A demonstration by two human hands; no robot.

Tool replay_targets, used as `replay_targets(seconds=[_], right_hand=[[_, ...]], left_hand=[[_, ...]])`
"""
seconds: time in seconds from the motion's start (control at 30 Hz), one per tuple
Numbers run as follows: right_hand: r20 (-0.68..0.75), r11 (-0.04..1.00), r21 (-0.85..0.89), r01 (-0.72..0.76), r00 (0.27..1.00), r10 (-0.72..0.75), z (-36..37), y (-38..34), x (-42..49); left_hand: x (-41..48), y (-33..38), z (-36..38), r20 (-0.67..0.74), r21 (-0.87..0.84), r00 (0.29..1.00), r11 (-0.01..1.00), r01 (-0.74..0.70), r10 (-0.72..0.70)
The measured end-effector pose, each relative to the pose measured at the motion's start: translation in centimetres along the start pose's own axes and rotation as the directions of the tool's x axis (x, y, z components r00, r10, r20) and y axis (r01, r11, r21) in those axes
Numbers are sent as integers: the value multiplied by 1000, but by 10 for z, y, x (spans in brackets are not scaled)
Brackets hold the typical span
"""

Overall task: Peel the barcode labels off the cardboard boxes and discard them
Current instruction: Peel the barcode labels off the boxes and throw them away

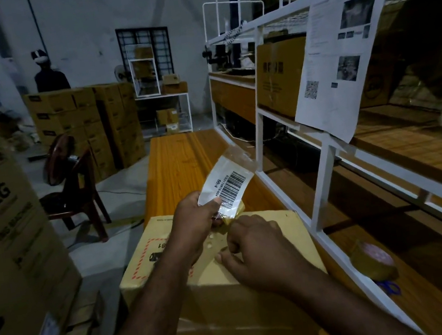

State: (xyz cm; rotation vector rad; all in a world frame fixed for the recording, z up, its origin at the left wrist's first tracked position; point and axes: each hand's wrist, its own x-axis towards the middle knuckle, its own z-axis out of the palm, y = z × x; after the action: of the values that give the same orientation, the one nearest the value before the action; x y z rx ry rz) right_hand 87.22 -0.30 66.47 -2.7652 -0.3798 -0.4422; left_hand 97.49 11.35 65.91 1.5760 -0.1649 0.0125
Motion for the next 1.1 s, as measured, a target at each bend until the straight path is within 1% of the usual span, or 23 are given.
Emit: replay_targets(seconds=[0.1, 0.27, 0.37, 0.4, 0.43, 0.5, 0.57, 0.6, 0.67, 0.73, 0.8, 0.87, 0.9, 1.0, 1.03, 1.1], right_hand=[[32, 1000, 10, 27, 999, -27, 0, -1, -3], [-6, 999, 36, -29, 1000, 29, 2, 3, -2], [4, 995, 96, 13, 1000, -14, -1, 0, -5], [3, 993, 120, 3, 1000, -4, -2, 1, -7], [-2, 989, 142, -32, 999, 33, -3, 3, -7], [32, 963, 201, -177, 984, 174, -11, 13, 0], [137, 926, 214, -310, 949, 285, -21, 26, 11], [182, 927, 180, -330, 937, 298, -26, 31, 16], [227, 936, 159, -314, 934, 275, -30, 36, 22], [250, 942, 203, -266, 945, 213, -25, 34, 21], [207, 946, 226, -233, 960, 188, -18, 32, 21], [148, 951, 210, -228, 969, 199, -15, 31, 23], [148, 956, 203, -214, 971, 186, -15, 30, 25], [214, 963, 214, -166, 970, 120, -14, 29, 25], [190, 964, 203, -172, 973, 133, -12, 29, 26], [69, 971, 123, -203, 978, 196, -5, 32, 25]], left_hand=[[-1, -1, 0, 1, 0, 1000, 1000, 8, -8], [-1, -1, -1, -3, -11, 1000, 1000, 2, -2], [-2, 0, -2, -3, -27, 1000, 1000, 9, -9], [-2, -1, -2, -6, -26, 1000, 1000, 13, -13], [-2, -1, -1, -9, -26, 1000, 1000, 16, -16], [-3, 0, -1, -8, -39, 1000, 999, 17, -18], [-4, 1, -2, -9, -32, 1000, 999, 14, -14], [-5, 2, -2, -9, -27, 1000, 1000, 12, -12], [-6, 2, -2, -10, -24, 1000, 1000, 14, -14], [-4, 2, -2, -8, -22, 1000, 1000, 15, -15], [-3, 2, -1, -7, -16, 1000, 1000, 15, -15], [-4, 1, -1, -8, -1, 1000, 1000, 18, -18], [-5, 2, 0, -7, 0, 1000, 1000, 17, -17], [-6, 4, 0, -8, -6, 1000, 1000, 18, -18], [-6, 4, 0, -8, -5, 1000, 1000, 17, -17], [-8, 4, -1, -3, 1, 1000, 1000, 20, -20]])
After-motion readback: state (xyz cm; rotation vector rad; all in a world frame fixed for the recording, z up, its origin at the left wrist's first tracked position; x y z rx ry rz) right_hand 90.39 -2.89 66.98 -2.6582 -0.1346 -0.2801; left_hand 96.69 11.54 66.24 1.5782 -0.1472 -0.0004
